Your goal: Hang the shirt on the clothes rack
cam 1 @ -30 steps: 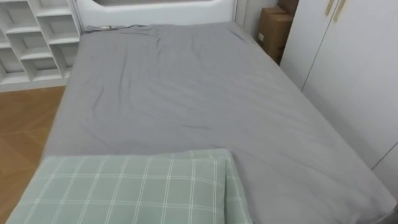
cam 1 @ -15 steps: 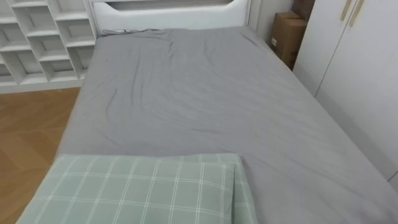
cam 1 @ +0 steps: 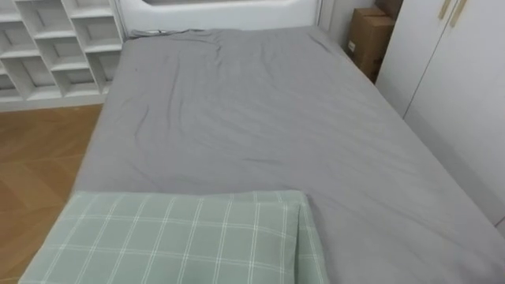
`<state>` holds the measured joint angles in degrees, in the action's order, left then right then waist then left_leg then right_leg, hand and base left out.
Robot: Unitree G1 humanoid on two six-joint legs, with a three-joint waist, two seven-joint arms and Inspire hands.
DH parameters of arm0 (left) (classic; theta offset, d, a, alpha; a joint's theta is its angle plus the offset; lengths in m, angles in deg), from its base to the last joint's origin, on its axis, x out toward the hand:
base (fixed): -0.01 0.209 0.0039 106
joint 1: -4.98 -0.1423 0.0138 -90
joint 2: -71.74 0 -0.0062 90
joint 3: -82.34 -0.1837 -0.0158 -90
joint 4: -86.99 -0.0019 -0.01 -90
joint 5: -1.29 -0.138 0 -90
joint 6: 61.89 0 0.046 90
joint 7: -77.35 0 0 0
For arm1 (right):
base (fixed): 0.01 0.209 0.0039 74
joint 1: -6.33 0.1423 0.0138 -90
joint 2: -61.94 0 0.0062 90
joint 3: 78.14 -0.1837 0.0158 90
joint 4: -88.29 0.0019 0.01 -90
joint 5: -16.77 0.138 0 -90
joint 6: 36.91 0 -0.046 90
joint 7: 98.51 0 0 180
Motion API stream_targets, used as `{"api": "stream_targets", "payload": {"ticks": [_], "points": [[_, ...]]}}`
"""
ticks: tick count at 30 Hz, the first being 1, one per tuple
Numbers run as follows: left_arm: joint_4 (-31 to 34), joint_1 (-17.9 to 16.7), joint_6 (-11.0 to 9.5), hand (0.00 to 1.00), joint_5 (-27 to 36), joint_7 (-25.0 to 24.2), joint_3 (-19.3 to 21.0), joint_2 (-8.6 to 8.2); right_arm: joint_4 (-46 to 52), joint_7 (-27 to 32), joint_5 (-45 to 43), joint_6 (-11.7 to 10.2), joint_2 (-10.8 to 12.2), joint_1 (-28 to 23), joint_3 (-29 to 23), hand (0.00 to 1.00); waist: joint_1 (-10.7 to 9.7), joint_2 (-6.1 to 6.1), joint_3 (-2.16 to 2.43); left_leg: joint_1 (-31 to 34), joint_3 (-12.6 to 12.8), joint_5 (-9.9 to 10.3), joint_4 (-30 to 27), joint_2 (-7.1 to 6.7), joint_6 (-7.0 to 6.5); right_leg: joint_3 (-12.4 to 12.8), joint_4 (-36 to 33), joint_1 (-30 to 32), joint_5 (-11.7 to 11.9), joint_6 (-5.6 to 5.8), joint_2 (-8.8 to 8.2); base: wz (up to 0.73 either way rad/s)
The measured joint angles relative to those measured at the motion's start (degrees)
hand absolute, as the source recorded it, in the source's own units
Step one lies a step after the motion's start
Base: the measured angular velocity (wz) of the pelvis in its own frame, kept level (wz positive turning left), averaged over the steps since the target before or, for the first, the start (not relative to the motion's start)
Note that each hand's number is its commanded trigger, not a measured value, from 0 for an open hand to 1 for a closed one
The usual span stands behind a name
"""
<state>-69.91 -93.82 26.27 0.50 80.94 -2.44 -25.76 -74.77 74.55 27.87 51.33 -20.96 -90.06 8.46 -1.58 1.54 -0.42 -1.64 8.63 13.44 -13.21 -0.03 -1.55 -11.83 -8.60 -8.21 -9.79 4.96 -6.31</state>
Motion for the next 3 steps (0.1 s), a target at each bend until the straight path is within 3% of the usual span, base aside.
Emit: {"api": "stream_targets", "payload": {"ticks": [3], "points": [[0.0,0.1,0.0,0.00,-0.1,0.0,-1.0,0.28,0.0,-0.4,0.0,0.0,0.0,-0.2,0.0,0.00,-0.1,0.04,-0.01,0.0,0.0,0.0,0.0,0.00,0.00,0.0,0.0,0.0,0.0,0.00,0.00,0.00]]}}
